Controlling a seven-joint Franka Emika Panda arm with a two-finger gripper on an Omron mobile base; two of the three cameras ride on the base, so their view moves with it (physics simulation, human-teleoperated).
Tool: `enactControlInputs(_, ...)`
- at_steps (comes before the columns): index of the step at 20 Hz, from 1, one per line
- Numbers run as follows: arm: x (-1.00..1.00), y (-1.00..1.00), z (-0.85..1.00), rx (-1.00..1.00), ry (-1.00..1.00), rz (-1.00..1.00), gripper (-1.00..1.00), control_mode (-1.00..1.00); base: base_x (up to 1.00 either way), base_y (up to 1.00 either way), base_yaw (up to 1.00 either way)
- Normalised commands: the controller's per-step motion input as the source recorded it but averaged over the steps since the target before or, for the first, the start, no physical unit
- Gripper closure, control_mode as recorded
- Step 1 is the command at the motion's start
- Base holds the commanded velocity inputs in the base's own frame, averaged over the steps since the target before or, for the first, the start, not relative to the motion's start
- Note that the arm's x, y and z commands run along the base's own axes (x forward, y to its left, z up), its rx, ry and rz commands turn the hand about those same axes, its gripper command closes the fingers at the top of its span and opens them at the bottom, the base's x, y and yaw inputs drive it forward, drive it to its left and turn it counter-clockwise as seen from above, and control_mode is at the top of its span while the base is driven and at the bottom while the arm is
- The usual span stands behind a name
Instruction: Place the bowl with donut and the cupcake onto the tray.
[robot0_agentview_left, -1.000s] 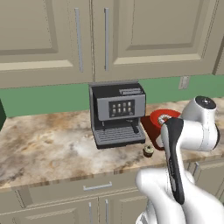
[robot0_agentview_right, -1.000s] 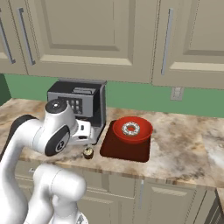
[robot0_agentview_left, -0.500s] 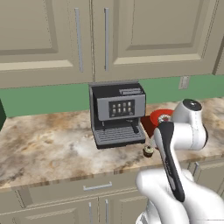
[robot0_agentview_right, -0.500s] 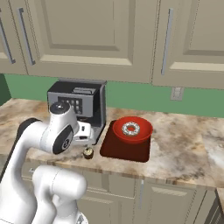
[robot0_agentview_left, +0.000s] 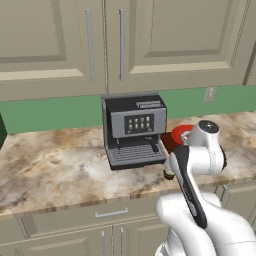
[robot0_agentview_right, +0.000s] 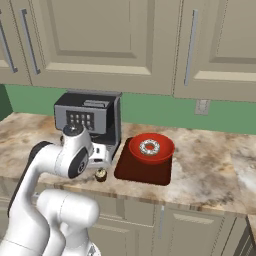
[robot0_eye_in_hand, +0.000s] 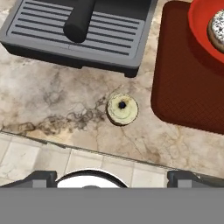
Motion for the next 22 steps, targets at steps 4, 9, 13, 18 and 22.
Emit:
enactControlInputs(4, 0.34, 0.00, -0.30, 0.00, -0.01, 0.00, -1.00, -1.00, 0.00, 0.00, 0.00)
enactControlInputs(9, 0.29, 0.00, -0.30, 0.00, 0.00, 0.00, -1.00, -1.00, 0.00, 0.00, 0.00)
enactControlInputs(13, 0.27, 0.00, -0.33, 0.00, 0.00, 0.00, -1.00, -1.00, 0.00, 0.00, 0.00)
enactControlInputs(18, -0.06, 0.01, -0.51, 0.00, 0.00, 0.00, -1.00, -1.00, 0.00, 0.00, 0.00)
enactControlInputs(22, -0.05, 0.02, -0.33, -0.01, 0.00, 0.00, -1.00, -1.00, 0.00, 0.00, 0.00)
